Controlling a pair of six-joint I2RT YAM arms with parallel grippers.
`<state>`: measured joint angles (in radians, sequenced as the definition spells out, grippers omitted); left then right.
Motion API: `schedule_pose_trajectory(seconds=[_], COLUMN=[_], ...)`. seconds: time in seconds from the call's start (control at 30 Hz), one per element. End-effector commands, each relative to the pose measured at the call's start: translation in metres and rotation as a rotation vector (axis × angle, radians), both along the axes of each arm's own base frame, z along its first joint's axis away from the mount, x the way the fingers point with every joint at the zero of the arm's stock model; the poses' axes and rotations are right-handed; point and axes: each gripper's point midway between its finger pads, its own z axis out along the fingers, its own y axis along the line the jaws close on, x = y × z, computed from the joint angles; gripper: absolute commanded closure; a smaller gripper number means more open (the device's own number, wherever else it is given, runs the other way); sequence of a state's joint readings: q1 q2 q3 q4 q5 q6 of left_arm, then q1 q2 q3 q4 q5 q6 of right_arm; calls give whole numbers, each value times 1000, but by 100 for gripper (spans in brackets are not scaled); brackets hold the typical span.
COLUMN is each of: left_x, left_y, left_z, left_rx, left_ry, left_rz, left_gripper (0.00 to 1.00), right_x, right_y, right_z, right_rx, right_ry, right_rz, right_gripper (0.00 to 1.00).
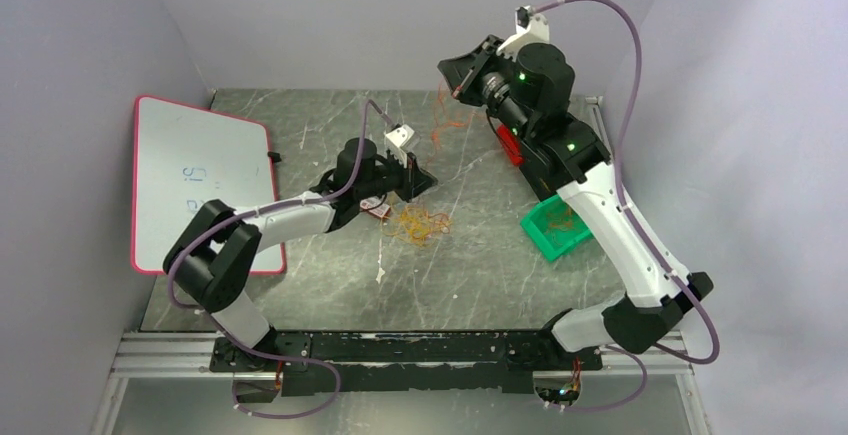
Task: Untangle the cables
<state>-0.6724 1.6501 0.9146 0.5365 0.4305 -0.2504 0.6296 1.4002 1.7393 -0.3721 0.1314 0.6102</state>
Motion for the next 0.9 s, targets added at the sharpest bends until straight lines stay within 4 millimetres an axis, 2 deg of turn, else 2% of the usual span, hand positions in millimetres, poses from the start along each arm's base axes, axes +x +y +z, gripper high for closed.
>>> schedule_pose_trajectory(seconds=[0.0, 0.2, 0.43, 0.6, 0.67, 0.77, 0.87], left_x=[12, 19, 31, 35, 37, 44, 61], left_y=[4, 20, 41, 45, 45, 50, 70], left_z=[67, 141, 199, 239, 252, 252, 248], left_rx=[-37, -29, 11, 24, 31, 75, 136], left_ry=[-120, -260, -349, -401, -425, -437, -435], left_rz=[62, 133, 230, 242, 249, 277, 395], left_gripper=[93, 93, 93, 93, 93, 93, 93], right_x=[-6, -12, -28, -37, -38, -40, -41], right_y=[-24, -57, -104, -118, -121, -125, -129], right_z=[7, 4, 25, 35, 35, 33, 26], right_rx=[-18, -58, -78, -79, -78, -90, -121], right_ry=[-37, -51, -124, -173, -181, -183, -177], right_rz=[-87, -203, -357, -391, -400, -410, -425], right_gripper=[100, 100, 100, 100, 100, 100, 100])
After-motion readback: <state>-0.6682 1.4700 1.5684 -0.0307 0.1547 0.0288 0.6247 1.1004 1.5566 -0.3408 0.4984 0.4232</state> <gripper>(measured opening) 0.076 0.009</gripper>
